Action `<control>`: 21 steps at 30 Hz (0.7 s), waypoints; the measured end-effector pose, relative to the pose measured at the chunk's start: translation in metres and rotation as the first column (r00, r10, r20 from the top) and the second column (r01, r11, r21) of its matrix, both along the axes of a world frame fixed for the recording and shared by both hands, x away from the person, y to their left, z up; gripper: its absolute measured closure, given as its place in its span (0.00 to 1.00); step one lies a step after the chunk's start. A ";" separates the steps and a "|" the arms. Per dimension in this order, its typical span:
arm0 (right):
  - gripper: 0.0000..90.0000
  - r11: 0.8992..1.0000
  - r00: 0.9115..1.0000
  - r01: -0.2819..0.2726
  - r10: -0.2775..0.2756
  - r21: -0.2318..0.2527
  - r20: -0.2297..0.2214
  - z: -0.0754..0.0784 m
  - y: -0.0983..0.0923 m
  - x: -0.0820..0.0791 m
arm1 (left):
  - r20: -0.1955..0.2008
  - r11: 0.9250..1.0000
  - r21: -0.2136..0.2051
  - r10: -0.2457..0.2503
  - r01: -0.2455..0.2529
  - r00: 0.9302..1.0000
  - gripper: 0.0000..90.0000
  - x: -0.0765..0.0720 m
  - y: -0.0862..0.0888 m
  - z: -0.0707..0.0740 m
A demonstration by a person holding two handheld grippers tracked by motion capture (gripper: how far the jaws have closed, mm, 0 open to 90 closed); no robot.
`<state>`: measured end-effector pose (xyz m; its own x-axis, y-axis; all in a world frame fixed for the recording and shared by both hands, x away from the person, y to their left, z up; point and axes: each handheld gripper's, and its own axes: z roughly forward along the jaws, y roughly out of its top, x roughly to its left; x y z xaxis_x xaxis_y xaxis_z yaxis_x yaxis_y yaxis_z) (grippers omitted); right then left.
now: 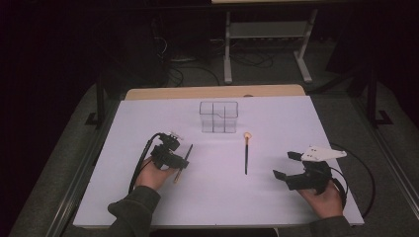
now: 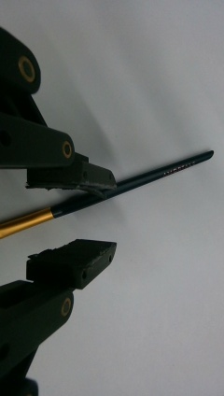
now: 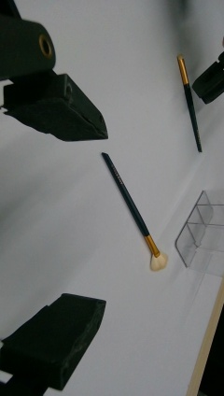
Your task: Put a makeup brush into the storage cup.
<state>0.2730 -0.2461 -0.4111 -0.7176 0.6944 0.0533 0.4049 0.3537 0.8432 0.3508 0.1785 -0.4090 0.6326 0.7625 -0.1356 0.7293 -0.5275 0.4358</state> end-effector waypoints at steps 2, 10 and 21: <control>0.16 1.000 1.000 -0.005 0.005 -0.006 -0.005 -0.001 0.001 0.000 | -0.006 1.000 0.001 0.002 -0.002 1.000 0.73 0.000 -0.001 -0.002; 0.16 1.000 1.000 -0.010 0.011 -0.015 0.010 0.002 0.004 -0.002 | -0.026 1.000 0.031 -0.001 0.002 1.000 0.78 0.002 -0.002 -0.006; 0.16 1.000 1.000 -0.010 0.010 -0.008 0.011 0.002 0.004 -0.001 | -0.028 0.999 0.047 -0.014 0.015 1.000 0.86 0.002 -0.003 -0.008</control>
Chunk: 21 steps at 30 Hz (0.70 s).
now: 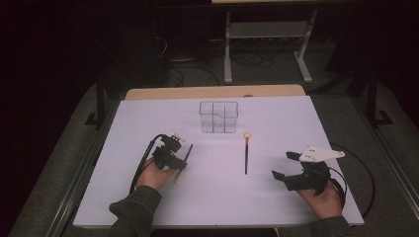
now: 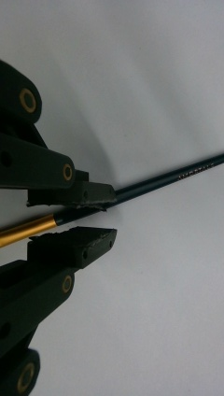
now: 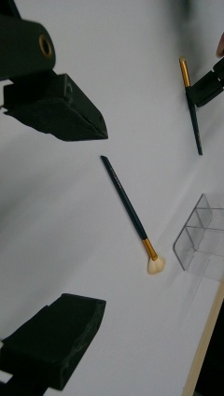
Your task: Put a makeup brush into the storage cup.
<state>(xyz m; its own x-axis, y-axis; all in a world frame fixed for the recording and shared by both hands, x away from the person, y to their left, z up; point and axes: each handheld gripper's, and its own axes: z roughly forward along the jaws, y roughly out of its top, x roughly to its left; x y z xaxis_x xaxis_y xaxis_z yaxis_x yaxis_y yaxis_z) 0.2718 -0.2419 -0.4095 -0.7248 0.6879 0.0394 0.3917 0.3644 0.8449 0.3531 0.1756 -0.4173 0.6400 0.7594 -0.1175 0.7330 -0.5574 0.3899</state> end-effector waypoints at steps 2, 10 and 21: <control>0.16 1.000 1.000 -0.001 0.001 -0.002 -0.002 0.000 0.001 0.000 | 0.002 1.000 -0.010 0.019 -0.019 1.000 0.87 -0.001 -0.001 -0.002; 0.16 1.000 1.000 -0.005 0.005 -0.004 0.004 0.000 0.002 0.001 | 0.022 1.000 0.017 0.019 -0.019 1.000 0.91 -0.004 -0.003 -0.004; 0.16 1.000 1.000 -0.010 0.010 -0.011 -0.001 0.000 0.004 0.000 | 0.038 1.000 0.009 -0.011 0.011 0.999 0.92 -0.004 0.000 -0.003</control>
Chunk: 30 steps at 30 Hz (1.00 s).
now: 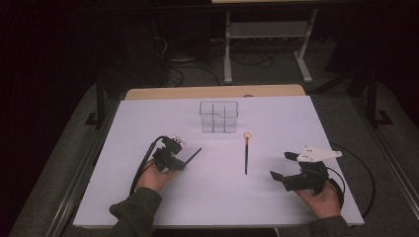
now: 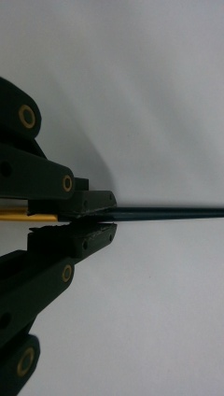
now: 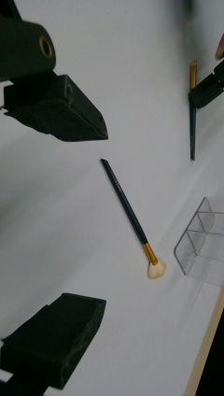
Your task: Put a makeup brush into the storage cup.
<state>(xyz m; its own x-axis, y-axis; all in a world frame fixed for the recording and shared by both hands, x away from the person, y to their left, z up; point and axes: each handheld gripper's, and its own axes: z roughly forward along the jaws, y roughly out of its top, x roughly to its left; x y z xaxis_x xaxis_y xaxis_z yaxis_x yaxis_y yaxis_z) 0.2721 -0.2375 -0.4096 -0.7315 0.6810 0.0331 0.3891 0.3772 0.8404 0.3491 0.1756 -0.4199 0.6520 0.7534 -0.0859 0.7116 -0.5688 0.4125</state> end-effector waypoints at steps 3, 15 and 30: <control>0.16 1.000 1.000 0.000 0.000 0.000 -0.003 0.000 0.000 0.000 | 0.011 1.000 -0.029 -0.002 0.003 1.000 0.92 -0.001 0.005 0.005; 0.16 0.999 0.999 -0.031 0.031 -0.010 -0.038 0.001 0.011 0.003 | 0.045 0.994 -0.091 -0.053 0.057 0.998 0.92 -0.008 0.018 0.023; 0.19 0.990 0.990 -0.137 0.135 -0.035 -0.042 0.033 0.034 0.014 | 0.111 0.977 -0.146 -0.138 0.153 0.984 0.92 -0.021 0.030 0.053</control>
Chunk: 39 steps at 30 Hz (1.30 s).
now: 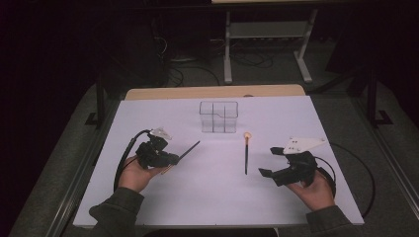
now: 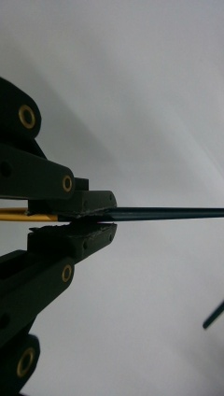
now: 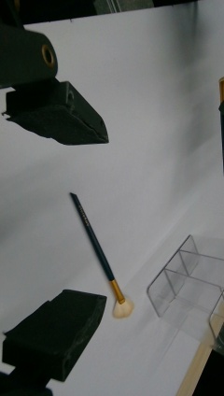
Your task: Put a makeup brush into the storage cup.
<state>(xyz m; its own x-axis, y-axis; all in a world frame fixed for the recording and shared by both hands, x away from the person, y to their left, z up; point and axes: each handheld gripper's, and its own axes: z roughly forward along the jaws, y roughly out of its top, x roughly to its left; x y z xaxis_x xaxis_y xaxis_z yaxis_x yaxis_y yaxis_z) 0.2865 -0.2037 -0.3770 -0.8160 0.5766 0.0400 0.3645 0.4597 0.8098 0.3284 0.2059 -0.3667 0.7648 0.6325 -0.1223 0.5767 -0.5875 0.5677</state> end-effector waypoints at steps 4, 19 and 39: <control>0.19 0.999 0.999 -0.040 0.039 -0.008 -0.004 0.011 0.009 0.006 | 0.004 0.999 -0.023 -0.022 0.022 1.000 0.92 -0.004 -0.001 0.005; 0.21 0.984 0.985 -0.170 0.168 -0.050 -0.034 0.042 0.037 0.023 | 0.018 0.993 -0.045 -0.104 0.105 0.994 0.92 -0.012 -0.003 0.015; 0.24 0.959 0.961 -0.275 0.272 -0.071 -0.046 0.065 0.057 0.032 | 0.044 0.970 -0.057 -0.234 0.236 0.971 0.92 -0.022 -0.022 0.022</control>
